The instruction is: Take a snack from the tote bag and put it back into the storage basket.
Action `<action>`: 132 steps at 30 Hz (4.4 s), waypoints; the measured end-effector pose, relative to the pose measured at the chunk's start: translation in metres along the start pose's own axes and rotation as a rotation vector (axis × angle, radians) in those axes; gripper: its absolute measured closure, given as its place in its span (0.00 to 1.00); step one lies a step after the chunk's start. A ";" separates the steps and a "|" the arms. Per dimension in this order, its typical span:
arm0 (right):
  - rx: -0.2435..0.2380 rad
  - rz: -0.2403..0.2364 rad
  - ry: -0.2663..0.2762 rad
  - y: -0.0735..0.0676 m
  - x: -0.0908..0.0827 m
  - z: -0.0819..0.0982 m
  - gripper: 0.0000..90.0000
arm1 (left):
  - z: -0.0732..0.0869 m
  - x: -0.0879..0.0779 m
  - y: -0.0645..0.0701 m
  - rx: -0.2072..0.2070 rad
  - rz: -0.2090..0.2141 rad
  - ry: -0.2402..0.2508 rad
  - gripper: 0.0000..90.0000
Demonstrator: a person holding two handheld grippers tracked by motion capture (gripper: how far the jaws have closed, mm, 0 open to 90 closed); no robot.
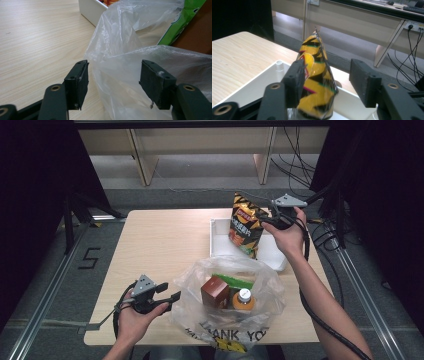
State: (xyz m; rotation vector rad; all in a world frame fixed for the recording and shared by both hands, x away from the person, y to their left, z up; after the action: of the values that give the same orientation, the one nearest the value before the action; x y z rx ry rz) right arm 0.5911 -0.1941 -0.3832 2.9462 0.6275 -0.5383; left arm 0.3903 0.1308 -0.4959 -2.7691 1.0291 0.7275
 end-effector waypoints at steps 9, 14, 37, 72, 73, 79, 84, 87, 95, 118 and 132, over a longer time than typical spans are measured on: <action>0.026 -0.044 -0.054 0.001 -0.024 0.023 0.65 | -0.001 0.001 0.002 0.002 0.001 0.002 0.44; 0.064 -0.080 -0.128 0.000 -0.026 0.048 0.75 | -0.001 0.001 0.002 0.001 0.000 0.003 0.44; 0.039 -0.222 -0.413 -0.028 0.018 0.126 1.00 | -0.001 0.001 0.002 0.000 0.004 0.003 0.44; 0.008 -0.188 -0.516 -0.031 0.051 0.142 1.00 | 0.001 0.000 0.000 0.002 0.002 0.001 0.44; 0.007 -0.180 -0.519 -0.030 0.051 0.142 1.00 | 0.001 0.000 0.000 0.003 0.008 -0.001 0.44; 0.019 -0.167 -0.512 -0.027 0.050 0.139 1.00 | 0.001 0.000 0.000 0.010 0.003 0.000 0.44; 0.001 -0.158 -0.528 -0.022 0.049 0.140 1.00 | 0.001 0.000 0.000 0.013 0.002 -0.001 0.44; 0.006 -0.139 -0.519 -0.019 0.050 0.140 1.00 | 0.001 0.000 0.000 -0.001 -0.001 0.000 0.44; 0.002 -0.100 -0.515 -0.007 0.052 0.138 1.00 | 0.001 0.000 0.000 0.002 0.003 0.001 0.44; 0.006 -0.025 -0.504 0.015 0.056 0.135 0.97 | 0.001 0.000 0.002 0.005 0.003 -0.001 0.44; 0.013 -0.087 -0.514 -0.002 0.047 0.135 1.00 | 0.000 0.000 0.002 0.017 0.006 -0.002 0.44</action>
State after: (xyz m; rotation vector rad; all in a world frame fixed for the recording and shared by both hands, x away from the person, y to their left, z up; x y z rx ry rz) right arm 0.5875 -0.1951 -0.5265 2.6246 0.6830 -1.2500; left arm 0.3890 0.1290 -0.4957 -2.7519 1.0393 0.7183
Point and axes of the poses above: each handheld gripper's, and its own axes: x roughly forward along the jaws, z roughly out of its underside, y roughly to its right, the point moved 8 cm from there along x, roughly forward along the jaws, and after that the axes turned 7 degrees about x, right-handed, at the moved point
